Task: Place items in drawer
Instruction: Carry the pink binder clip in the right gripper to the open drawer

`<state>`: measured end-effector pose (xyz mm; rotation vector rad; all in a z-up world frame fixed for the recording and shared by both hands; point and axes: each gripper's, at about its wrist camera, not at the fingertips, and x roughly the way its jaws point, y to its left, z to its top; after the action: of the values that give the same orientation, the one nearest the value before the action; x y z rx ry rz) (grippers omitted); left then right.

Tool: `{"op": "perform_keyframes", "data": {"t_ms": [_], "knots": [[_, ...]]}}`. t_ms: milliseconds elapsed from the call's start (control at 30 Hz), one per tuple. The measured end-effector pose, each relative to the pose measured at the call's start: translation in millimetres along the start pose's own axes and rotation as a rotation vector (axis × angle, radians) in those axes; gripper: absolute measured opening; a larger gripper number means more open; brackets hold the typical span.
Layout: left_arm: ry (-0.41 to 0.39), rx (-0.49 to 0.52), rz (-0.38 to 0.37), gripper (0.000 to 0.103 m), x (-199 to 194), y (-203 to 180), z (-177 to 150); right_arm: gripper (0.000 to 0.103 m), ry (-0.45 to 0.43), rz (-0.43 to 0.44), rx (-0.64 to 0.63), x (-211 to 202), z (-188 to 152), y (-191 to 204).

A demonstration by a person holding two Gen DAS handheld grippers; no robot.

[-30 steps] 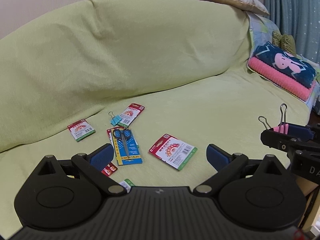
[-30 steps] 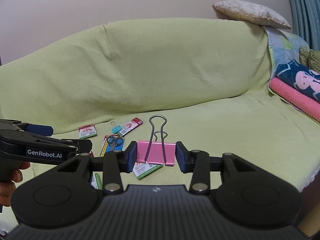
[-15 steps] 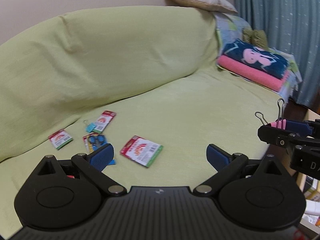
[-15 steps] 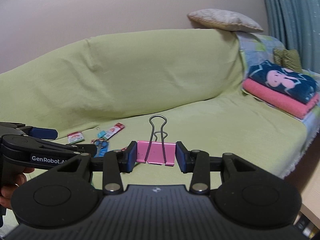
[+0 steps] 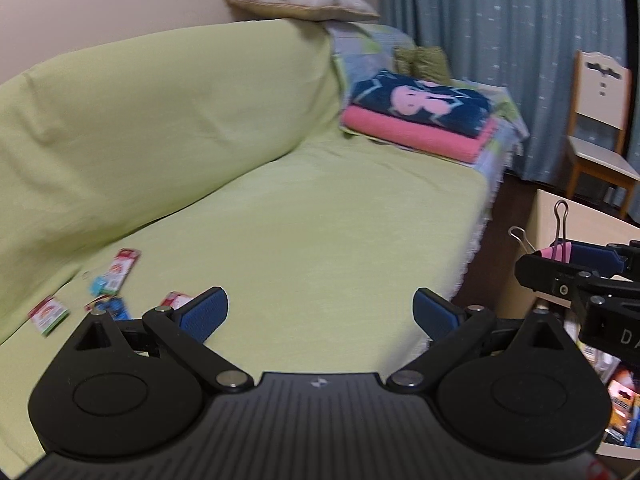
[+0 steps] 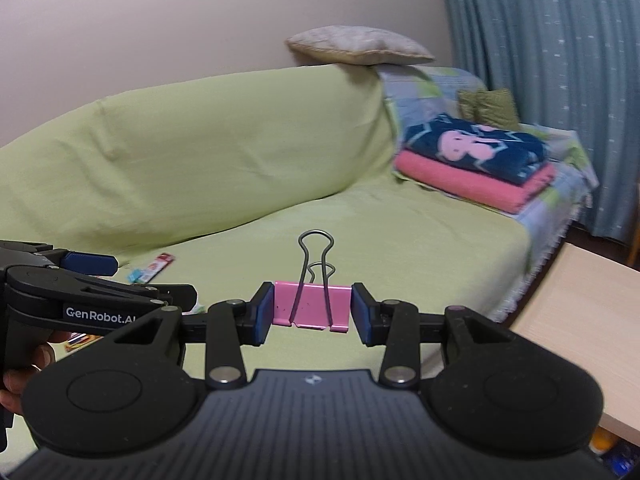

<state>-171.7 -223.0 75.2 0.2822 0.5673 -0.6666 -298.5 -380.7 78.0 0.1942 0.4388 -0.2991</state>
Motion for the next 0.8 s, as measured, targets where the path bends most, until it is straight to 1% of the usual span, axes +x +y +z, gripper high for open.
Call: {"op": "perform_keyframes", "data": {"t_ms": [167,433,800], "knots": [[-0.007,0.039,-0.065,0.1,-1.3,-27.8,1.1,0.036,-0.006,-0.062,0.026,-18.9,-7.7,-16.3],[-0.004,0.093,-0.143,0.1,-3.6,-63.8,-0.8,0.036,-0.002,-0.152,0.068,-44.2,-23.8,-40.6],[0.01,0.17,-0.252,0.1,-10.1,-115.1,-14.3,0.036,0.018,-0.286,0.139,-96.6,-63.6,-72.6]]}}
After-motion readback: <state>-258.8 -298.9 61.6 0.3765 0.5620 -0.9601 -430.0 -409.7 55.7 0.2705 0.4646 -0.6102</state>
